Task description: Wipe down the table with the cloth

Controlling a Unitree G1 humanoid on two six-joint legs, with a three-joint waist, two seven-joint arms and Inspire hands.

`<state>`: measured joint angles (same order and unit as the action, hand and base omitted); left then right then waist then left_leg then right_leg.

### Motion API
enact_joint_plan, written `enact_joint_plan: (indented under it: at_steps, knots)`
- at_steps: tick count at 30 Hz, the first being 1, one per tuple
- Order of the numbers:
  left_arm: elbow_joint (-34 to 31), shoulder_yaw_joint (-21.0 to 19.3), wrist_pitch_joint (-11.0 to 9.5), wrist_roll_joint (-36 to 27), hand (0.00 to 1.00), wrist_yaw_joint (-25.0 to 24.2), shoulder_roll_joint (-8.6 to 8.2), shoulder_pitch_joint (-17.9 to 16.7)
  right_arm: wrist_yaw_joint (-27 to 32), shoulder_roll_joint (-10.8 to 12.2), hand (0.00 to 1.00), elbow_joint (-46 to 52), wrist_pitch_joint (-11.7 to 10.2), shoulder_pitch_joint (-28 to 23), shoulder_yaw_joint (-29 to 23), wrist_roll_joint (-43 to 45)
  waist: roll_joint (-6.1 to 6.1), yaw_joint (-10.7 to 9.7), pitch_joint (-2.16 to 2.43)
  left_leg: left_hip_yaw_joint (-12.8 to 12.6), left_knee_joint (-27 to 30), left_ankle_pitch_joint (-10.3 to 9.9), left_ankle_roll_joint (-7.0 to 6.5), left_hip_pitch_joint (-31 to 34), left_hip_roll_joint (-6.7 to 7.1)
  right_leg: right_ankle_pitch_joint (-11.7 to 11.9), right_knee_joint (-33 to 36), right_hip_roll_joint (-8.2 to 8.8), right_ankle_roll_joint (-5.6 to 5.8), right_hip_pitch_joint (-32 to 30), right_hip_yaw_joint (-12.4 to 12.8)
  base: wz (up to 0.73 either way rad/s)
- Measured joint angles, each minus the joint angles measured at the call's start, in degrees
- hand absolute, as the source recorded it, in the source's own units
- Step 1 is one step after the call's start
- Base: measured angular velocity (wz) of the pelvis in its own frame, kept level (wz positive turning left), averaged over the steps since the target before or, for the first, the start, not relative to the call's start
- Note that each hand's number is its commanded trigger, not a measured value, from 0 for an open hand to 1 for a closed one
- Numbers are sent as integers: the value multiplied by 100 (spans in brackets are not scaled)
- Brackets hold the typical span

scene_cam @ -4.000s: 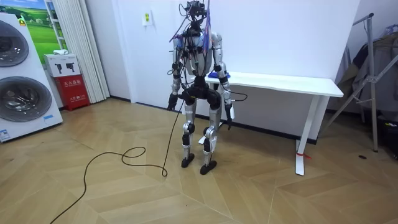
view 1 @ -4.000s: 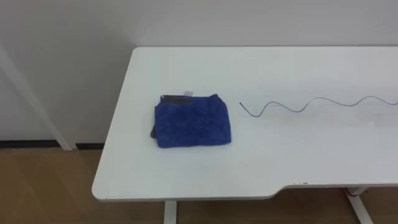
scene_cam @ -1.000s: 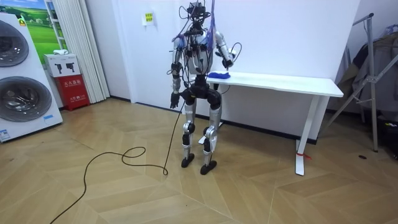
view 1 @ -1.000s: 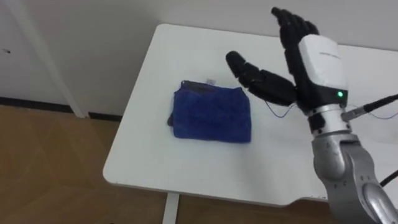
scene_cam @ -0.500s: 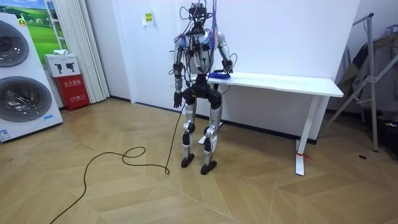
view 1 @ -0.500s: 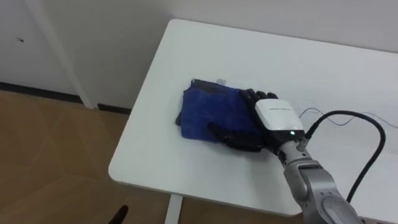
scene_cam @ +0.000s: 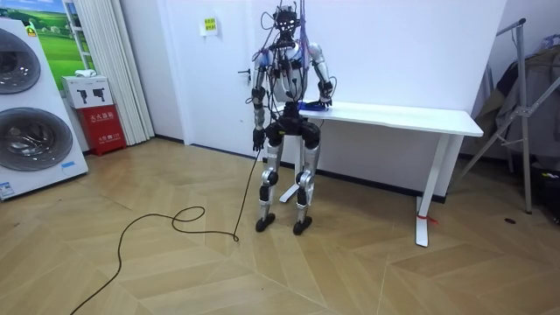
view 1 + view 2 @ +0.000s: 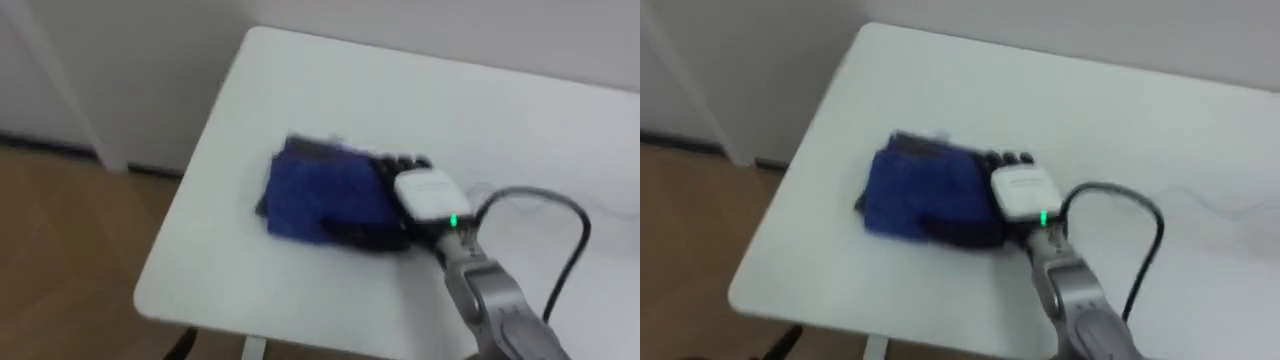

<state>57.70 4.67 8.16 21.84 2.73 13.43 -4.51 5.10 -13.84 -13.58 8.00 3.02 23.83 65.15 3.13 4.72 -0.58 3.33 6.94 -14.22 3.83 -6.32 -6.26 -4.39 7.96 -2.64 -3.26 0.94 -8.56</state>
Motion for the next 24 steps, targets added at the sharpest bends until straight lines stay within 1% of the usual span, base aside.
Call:
enact_joint_plan:
  at_steps: [1,2,3,4,5,7,8,9,11,15,18,21,24]
  knots:
    - [-46,64,-2,14,0,14,0,2,2,-11,0,-165,44,25,-43,-13,42,39,9,-269,12,154,-210,153,19,-35,-13,33,57,65,118,33]
    - [-30,59,37,14,0,49,2,25,-2,39,0,-251,118,16,-44,-21,80,75,60,-367,67,223,-235,83,77,-66,-13,60,109,71,80,11]
    - [-20,59,76,14,0,58,2,-16,-15,38,0,-251,131,20,-45,-10,89,135,64,-370,68,224,-238,42,109,-73,-18,62,122,105,43,-23]
    - [-8,61,149,16,0,58,-5,-103,-25,34,0,-261,128,21,-44,11,97,207,60,-353,66,223,-239,-44,137,-79,-27,63,132,176,-94,-17]
    - [-8,63,194,13,0,58,-19,-169,-27,32,0,-278,138,17,-40,18,78,185,46,-305,64,222,-240,-77,197,-78,-31,112,132,232,-256,-4]
    - [-10,66,221,10,0,58,-43,-178,-23,23,0,-353,169,15,-47,0,35,152,13,-339,53,222,-241,-101,237,-85,-25,182,144,271,-279,14]
    - [-9,63,230,10,0,60,-42,-180,-8,24,0,-357,191,13,-51,-13,37,153,11,-387,53,223,-241,-110,292,-139,-26,239,230,287,-278,4]
    - [-10,63,231,8,0,61,-46,-177,-12,23,0,-357,199,13,-54,-12,37,159,11,-421,53,222,-241,-113,315,-166,-27,244,269,294,-278,-9]
    - [-20,64,229,5,0,62,-58,-138,-17,31,0,-360,209,17,-53,-8,3,187,-10,-460,56,221,-244,-99,357,-178,-26,273,287,299,-286,-7]
    - [-22,76,217,13,0,76,-60,-130,-21,30,0,-392,213,16,-50,2,3,188,-9,-488,67,219,-265,-88,392,-189,-24,302,303,294,-287,0]
    - [-23,75,221,19,0,80,-72,-135,-19,29,0,-410,222,13,-91,18,-7,159,-8,-490,86,175,-406,-38,403,-228,-24,306,307,276,-303,8]
    - [-22,76,231,29,0,108,-76,-177,-18,24,0,-433,224,-20,-103,26,-28,183,16,-488,88,173,-414,-27,405,-229,10,309,304,279,-296,1]
    - [-4,76,233,29,0,128,-84,-177,18,24,0,-445,227,-52,-104,49,-65,185,23,-485,94,173,-414,-29,405,-230,36,309,302,277,-281,0]
